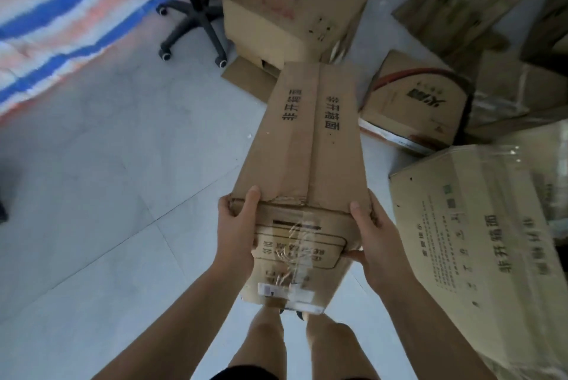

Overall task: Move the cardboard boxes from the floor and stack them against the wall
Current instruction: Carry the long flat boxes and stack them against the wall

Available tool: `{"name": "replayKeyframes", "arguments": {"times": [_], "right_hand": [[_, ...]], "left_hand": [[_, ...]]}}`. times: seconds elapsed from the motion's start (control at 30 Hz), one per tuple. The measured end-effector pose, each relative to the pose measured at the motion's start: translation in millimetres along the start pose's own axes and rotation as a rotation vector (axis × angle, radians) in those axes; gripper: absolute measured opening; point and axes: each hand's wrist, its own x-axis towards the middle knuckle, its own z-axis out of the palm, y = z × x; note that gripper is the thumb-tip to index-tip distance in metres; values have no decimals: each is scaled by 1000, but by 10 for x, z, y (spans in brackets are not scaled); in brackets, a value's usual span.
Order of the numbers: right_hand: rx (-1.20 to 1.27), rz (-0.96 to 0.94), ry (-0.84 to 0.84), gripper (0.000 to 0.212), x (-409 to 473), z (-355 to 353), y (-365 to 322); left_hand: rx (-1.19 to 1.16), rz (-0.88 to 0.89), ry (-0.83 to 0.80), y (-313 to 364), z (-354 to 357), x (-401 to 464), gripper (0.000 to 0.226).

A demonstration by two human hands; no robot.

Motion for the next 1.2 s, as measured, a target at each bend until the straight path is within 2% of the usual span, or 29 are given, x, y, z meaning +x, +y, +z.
{"name": "replayKeyframes", "arguments": {"times": [0.2,0.43,0.53,0.63,0.77,0.93,1.1,1.2], "right_hand": [[-227,-117,-245,34,-491,-49,-103],[-489,-316,-574,29,-1190,-206,-137],[-547,-352,-681,32,-1537,-184,-70],[-618,-360,-784,45,-1940,-88,91],[-717,-362,-903,49,-2468,75,480],[-810,-333,-1095,41,-3300,285,1204],[-884,-316,-1227,39,-4347,367,2238],[-958,-319,-1327,44,-5047,399,2938]], "left_hand": [[-171,2,176,-235,-424,-884,24],[-537,31,458,-915,-620,-2060,20],[-673,39,564,-1162,-740,-2464,21],[-788,62,667,-1421,-949,-2826,22],[-930,91,808,-1807,-1339,-3282,20],[-1043,131,980,-2462,-2026,-3913,24],[-1093,139,1130,-3446,-2810,-4673,31],[-1142,142,1205,-4047,-3331,-5171,27]]}}
